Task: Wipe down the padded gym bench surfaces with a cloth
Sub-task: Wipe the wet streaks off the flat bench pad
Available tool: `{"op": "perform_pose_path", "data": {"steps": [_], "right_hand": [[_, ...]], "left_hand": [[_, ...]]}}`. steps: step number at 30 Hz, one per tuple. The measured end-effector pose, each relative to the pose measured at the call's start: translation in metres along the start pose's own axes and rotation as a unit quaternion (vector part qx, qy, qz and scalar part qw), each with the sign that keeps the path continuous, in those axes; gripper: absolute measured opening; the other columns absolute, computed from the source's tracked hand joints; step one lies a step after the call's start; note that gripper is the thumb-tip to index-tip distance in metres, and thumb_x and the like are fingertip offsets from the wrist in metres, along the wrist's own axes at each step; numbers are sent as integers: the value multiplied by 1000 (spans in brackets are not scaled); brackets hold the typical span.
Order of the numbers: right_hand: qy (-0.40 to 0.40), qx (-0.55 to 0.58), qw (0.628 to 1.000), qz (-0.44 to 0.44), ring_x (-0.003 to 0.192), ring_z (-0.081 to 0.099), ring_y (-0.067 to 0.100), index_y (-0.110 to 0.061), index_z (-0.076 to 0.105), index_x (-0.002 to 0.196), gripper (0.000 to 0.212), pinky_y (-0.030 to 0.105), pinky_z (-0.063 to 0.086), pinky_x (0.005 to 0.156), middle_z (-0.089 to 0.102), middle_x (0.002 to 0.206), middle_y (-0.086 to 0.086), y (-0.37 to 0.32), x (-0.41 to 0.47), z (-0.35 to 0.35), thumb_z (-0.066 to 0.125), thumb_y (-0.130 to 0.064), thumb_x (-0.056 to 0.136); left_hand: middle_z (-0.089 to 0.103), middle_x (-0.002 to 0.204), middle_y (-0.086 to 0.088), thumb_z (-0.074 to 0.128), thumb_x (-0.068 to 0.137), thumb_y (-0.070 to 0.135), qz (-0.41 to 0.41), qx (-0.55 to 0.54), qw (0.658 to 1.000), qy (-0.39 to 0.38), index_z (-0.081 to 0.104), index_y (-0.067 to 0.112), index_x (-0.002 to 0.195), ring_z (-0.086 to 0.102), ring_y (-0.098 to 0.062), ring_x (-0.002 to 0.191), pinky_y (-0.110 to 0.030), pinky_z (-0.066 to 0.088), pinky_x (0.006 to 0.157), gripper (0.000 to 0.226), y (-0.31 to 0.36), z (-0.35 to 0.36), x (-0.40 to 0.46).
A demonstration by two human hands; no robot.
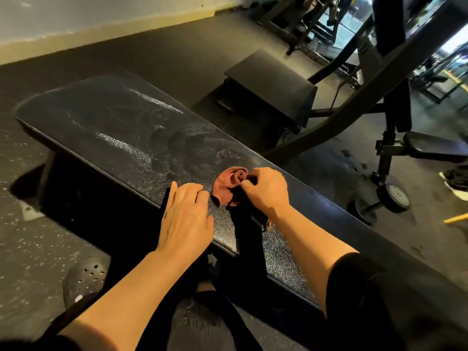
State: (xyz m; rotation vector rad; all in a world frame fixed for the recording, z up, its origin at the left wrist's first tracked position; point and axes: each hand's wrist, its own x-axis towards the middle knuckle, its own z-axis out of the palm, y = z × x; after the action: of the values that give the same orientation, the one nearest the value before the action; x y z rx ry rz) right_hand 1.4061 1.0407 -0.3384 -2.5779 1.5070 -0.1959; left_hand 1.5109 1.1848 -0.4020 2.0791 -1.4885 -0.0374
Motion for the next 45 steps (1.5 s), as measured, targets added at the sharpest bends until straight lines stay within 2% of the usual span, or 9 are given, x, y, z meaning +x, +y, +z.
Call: {"op": "perform_pose_path", "data": {"steps": [4, 8, 14, 18, 26, 32, 38, 42, 45], "right_hand": [[151, 51, 987, 22, 65, 48, 22, -21, 41, 49, 32, 37, 42, 74, 42, 50, -6, 8, 6, -32, 49, -30, 78], [249, 134, 958, 41, 81, 51, 16, -17, 64, 86, 13, 20, 29, 68, 61, 88, -1, -2, -3, -56, 55, -26, 90], [69, 115, 989, -64, 90, 52, 12, -24, 73, 92, 40, 29, 47, 78, 56, 99, -3, -20, -38, 3, 57, -60, 83], [21, 26, 990, -135, 143, 15, 25, -39, 41, 140, 52, 52, 18, 114, 26, 154, 0, -19, -24, 27, 41, -59, 93], [-59, -48, 899, -431, 147, 15, 25, -10, 25, 149, 57, 43, 14, 120, 19, 157, 13, -3, -18, 66, 28, -40, 101], [-76, -85, 979, -167, 148, 0, 24, -21, 8, 153, 56, 45, 0, 118, 3, 161, 4, 17, 53, 54, 22, -42, 102], [-55, 10, 954, -293, 147, 12, 25, -13, 27, 149, 78, 37, 7, 117, 20, 158, 9, -14, -17, 65, 26, -64, 89], [-25, 4, 959, -283, 145, 18, 26, -14, 31, 148, 56, 34, 8, 117, 26, 156, 10, 14, -9, 57, 35, -40, 99], [-3, 152, 980, -131, 138, 32, 23, -9, 44, 140, 51, 13, 14, 106, 40, 148, 12, 23, 2, 43, 51, -1, 90]], "left_hand": [[59, 112, -11, 80, 68, 13, -4, -15, 1000, 16, 64, 3, 104, 52, -30, 115, -52, 20, 113, 40, 7, -4, -3], [58, 115, -12, 80, 70, 14, -12, -26, 1000, 10, 63, 3, 108, 51, -30, 119, -56, 22, 113, 43, 8, -9, -8], [57, 120, -14, 77, 73, 12, -48, -18, 999, 13, 60, 2, 113, 47, -32, 123, -54, 20, 113, 44, -10, -15, -9], [56, 120, -13, 73, 77, 12, -49, -17, 999, 8, 59, 1, 115, 46, -31, 122, -51, 18, 114, 42, -15, -15, -7], [55, 113, -5, 58, 71, 1, -49, -67, 996, 15, 57, 9, 108, 44, -22, 119, -36, 7, 118, 38, -12, -10, -1], [55, 127, -12, 66, 79, 4, -20, -16, 1000, -9, 58, 1, 119, 43, -27, 127, -45, 14, 117, 40, -12, -3, 6], [54, 108, -8, 57, 75, 14, -62, -65, 996, -3, 55, 2, 106, 45, -29, 113, -50, 23, 114, 33, -10, -4, 8], [54, 115, -11, 50, 82, 9, -32, -37, 999, -25, 53, 2, 115, 44, -29, 117, -46, 19, 117, 34, -2, 1, 3], [52, 119, -9, 60, 81, 1, -14, -38, 999, -31, 50, 3, 119, 41, -25, 119, -39, 11, 118, 40, 7, 5, 2]]}}
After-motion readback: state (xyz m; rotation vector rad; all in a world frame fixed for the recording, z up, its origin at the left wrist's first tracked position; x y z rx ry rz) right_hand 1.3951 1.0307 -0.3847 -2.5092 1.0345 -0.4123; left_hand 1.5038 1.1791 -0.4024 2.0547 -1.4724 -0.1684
